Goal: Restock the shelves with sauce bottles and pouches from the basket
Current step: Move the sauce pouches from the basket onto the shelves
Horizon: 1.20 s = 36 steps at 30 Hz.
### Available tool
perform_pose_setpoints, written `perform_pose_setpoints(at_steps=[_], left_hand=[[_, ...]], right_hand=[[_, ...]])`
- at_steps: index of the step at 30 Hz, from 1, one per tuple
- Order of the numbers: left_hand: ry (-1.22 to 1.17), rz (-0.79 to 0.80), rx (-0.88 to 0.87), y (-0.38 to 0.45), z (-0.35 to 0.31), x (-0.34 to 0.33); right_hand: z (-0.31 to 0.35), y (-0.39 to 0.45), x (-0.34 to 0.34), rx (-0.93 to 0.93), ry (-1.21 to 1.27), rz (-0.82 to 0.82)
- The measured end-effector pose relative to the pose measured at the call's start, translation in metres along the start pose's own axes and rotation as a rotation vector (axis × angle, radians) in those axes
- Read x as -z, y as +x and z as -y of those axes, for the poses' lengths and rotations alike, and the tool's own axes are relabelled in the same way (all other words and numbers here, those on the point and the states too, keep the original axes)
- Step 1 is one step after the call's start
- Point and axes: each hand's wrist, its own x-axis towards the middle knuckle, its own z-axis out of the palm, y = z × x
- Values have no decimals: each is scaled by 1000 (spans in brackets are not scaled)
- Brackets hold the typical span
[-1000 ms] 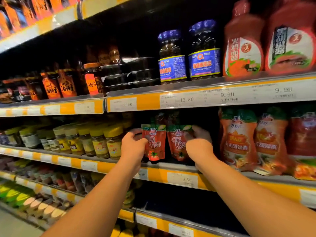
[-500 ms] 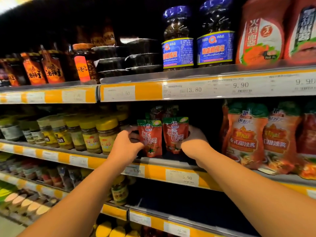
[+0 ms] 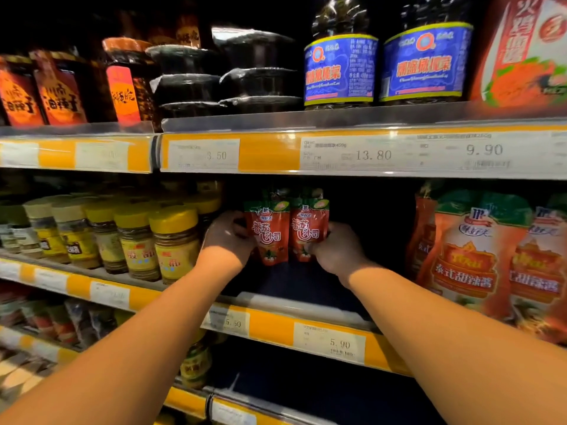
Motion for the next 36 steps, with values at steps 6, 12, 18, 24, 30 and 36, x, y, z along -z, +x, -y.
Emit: perform_pose_setpoints(at_steps=[6,12,18,24,30,36], left_hand=[[87,-100,-67,3,-2,-21],[42,-55,-47,6,-8,-32],[47,-13,-17,2,-7,-41],[175,-14,-19,1,-6,-44],[216,-37,20,1,-5,-45],[254,-18,42,4,-2,-47]], right_hand=[[3,19,-10,-24,-118,38],[-4,21,-17,-46,-214,20],[-8,22,-17,-73,-187,-7],[-11,20,-18,-70,-124,-42],[-11,20,-16,-79,-124,-62],[-11,19,-15,-75,-114,-64]])
